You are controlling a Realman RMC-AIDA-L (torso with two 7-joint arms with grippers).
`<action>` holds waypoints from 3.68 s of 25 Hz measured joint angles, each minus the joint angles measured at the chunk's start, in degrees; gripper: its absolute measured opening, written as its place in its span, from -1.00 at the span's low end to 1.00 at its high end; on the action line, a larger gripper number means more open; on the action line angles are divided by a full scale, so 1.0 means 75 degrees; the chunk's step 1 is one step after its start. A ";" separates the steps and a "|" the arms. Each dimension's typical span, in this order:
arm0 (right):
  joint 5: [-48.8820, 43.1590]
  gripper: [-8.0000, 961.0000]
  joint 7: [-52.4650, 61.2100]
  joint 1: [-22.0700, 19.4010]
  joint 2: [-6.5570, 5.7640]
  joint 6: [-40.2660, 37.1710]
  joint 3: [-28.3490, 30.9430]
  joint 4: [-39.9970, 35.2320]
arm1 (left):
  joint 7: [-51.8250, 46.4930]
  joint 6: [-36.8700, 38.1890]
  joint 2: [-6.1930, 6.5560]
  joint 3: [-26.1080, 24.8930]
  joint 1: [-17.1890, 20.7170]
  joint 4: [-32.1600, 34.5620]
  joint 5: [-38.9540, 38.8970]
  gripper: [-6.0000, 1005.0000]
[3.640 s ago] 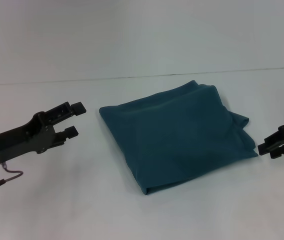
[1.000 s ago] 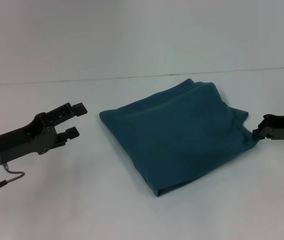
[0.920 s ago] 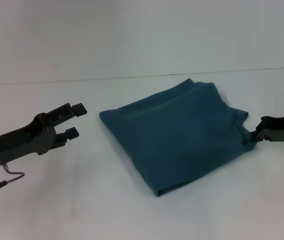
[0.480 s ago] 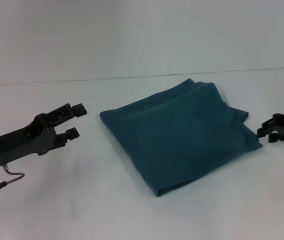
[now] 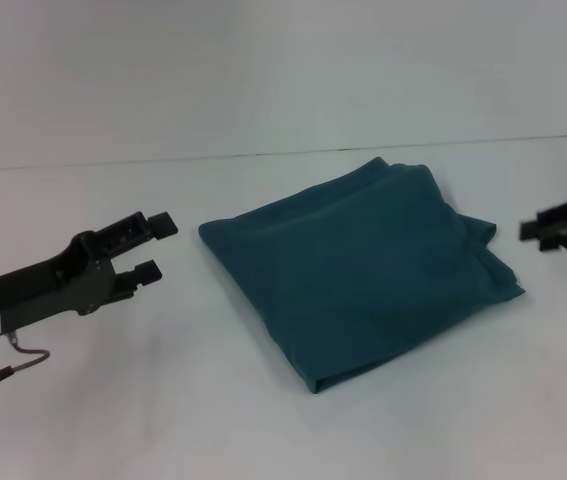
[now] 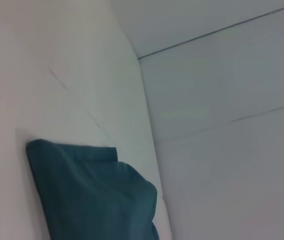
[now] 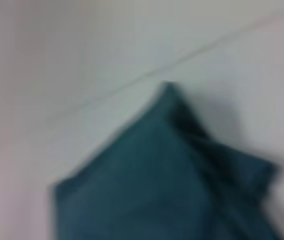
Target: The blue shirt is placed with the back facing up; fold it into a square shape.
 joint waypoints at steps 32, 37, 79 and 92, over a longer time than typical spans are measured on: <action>0.0792 0.93 0.1066 -0.0325 -0.1717 0.0217 0.0450 0.0626 | -0.0889 -0.2625 -0.0164 0.2554 -0.1740 -0.0968 0.0634 0.83; 0.0786 0.93 0.1053 -0.0324 -0.1681 0.0226 0.0449 0.0628 | -0.0918 -0.2909 -0.0273 0.2579 -0.1761 -0.0986 0.0638 0.83; 0.0880 0.93 0.1067 -0.0268 -0.1666 0.0220 0.0706 0.0703 | -0.0944 -0.3991 -0.0651 0.3067 -0.2346 -0.1361 0.0596 -0.16; 0.0878 0.93 0.1051 -0.0313 -0.1629 0.0179 0.0818 0.0710 | -0.0970 -0.2536 -0.0663 0.3026 -0.1439 -0.0297 0.0484 -0.73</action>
